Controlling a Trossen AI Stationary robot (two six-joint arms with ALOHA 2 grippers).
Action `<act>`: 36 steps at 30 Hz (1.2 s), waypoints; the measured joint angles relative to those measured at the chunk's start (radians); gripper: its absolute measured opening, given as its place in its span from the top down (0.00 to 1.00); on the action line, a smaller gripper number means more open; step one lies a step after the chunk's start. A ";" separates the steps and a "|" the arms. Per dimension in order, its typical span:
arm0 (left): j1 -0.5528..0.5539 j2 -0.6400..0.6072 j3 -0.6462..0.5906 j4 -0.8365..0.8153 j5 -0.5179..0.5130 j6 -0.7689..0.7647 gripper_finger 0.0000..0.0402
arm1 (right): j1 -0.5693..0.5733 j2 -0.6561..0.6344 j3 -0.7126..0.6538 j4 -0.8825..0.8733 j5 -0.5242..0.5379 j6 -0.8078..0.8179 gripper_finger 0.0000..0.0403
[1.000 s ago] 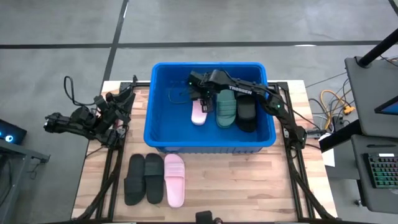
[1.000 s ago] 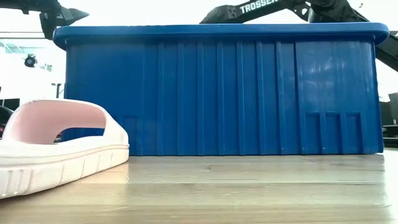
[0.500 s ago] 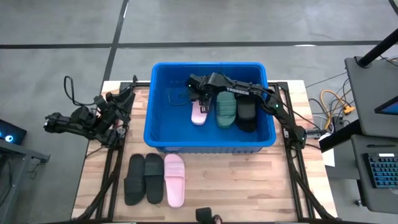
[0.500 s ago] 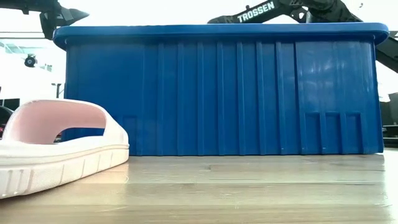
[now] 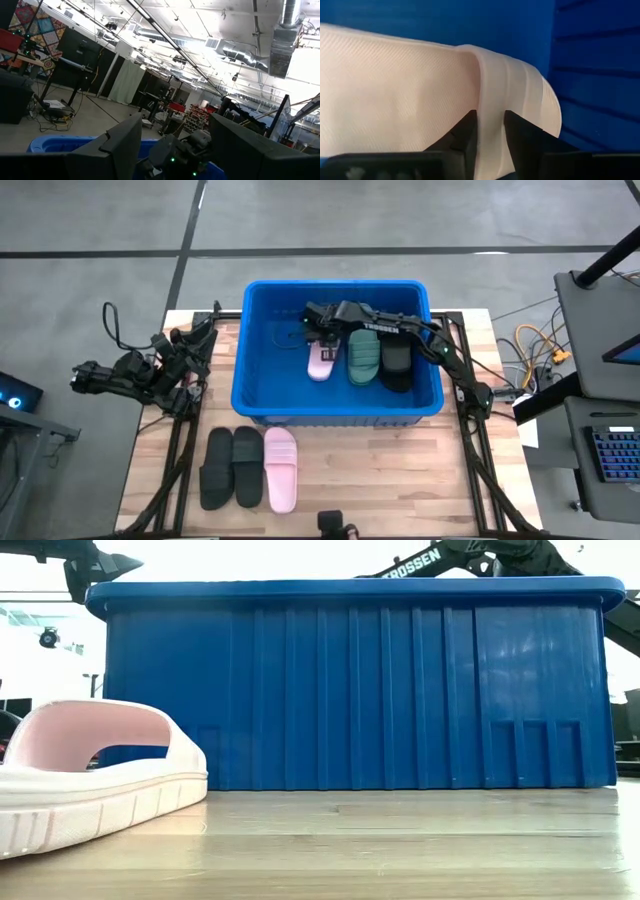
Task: Pick and place slides into bin
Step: Adjust the slides into the bin
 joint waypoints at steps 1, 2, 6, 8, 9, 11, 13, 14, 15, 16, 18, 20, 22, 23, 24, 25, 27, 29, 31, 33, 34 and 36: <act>0.000 0.000 0.000 0.000 0.000 0.000 0.46 | -0.001 -0.001 0.000 -0.006 0.000 -0.014 0.81; 0.000 0.000 0.000 0.000 0.000 0.000 0.46 | -0.001 -0.001 0.000 -0.014 0.001 -0.027 0.83; 0.000 0.000 0.000 0.000 0.000 0.000 0.46 | -0.003 -0.001 0.008 -0.036 0.006 -0.061 0.91; 0.000 0.000 0.000 0.000 0.000 0.000 0.46 | -0.004 -0.001 0.013 -0.040 0.006 -0.081 0.95; 0.000 0.000 0.000 0.000 0.000 0.000 0.46 | -0.004 -0.001 0.015 -0.043 0.006 -0.098 0.96; 0.000 0.000 0.000 0.000 0.000 0.000 0.46 | -0.004 -0.001 0.015 -0.047 0.006 -0.129 0.97; 0.000 0.000 0.000 0.000 0.000 0.000 0.46 | -0.006 -0.001 0.015 -0.052 0.007 -0.138 0.97; 0.000 0.000 0.000 0.000 0.000 0.000 0.46 | -0.007 -0.001 0.015 -0.056 0.006 -0.138 0.97; 0.000 0.000 0.000 0.000 0.000 0.000 0.46 | -0.008 -0.001 0.015 -0.061 0.006 -0.143 0.97; 0.000 0.000 0.000 0.000 0.000 0.000 0.46 | -0.009 -0.001 0.015 -0.067 0.006 -0.151 0.97; 0.000 0.000 0.000 0.000 0.000 0.000 0.46 | -0.010 -0.001 0.015 -0.082 0.007 -0.174 0.97; 0.000 0.000 0.000 0.000 0.000 0.000 0.46 | -0.012 -0.005 0.015 -0.092 0.007 -0.184 0.97; 0.000 0.000 0.000 0.000 0.000 0.000 0.46 | -0.014 -0.008 0.015 -0.105 0.005 -0.202 0.97; 0.000 0.000 0.000 0.000 0.000 0.000 0.46 | -0.015 -0.008 0.015 -0.106 0.005 -0.206 0.97; 0.000 0.000 0.000 0.000 0.000 0.000 0.46 | -0.017 -0.009 0.015 -0.106 0.005 -0.209 0.97; 0.000 0.000 0.000 0.000 0.000 0.000 0.46 | -0.018 -0.009 0.015 -0.107 0.005 -0.211 0.97; 0.000 0.000 0.000 0.000 0.000 0.000 0.46 | -0.023 -0.010 0.015 -0.107 0.003 -0.215 0.97; 0.000 0.000 0.000 0.000 0.000 0.000 0.46 | -0.029 -0.010 0.015 -0.106 -0.005 -0.212 0.97; 0.000 -0.001 0.000 0.000 0.000 0.000 0.46 | -0.034 -0.011 0.014 -0.106 -0.019 -0.199 0.97; 0.000 0.000 0.000 0.000 0.000 0.000 0.46 | -0.036 -0.012 0.014 -0.107 -0.019 -0.178 0.97; 0.000 -0.001 0.000 0.000 0.000 0.000 0.46 | -0.036 -0.012 0.014 -0.108 -0.019 -0.171 0.97; 0.000 -0.001 0.000 0.000 0.000 0.000 0.46 | -0.036 -0.012 0.015 -0.114 -0.019 -0.162 0.97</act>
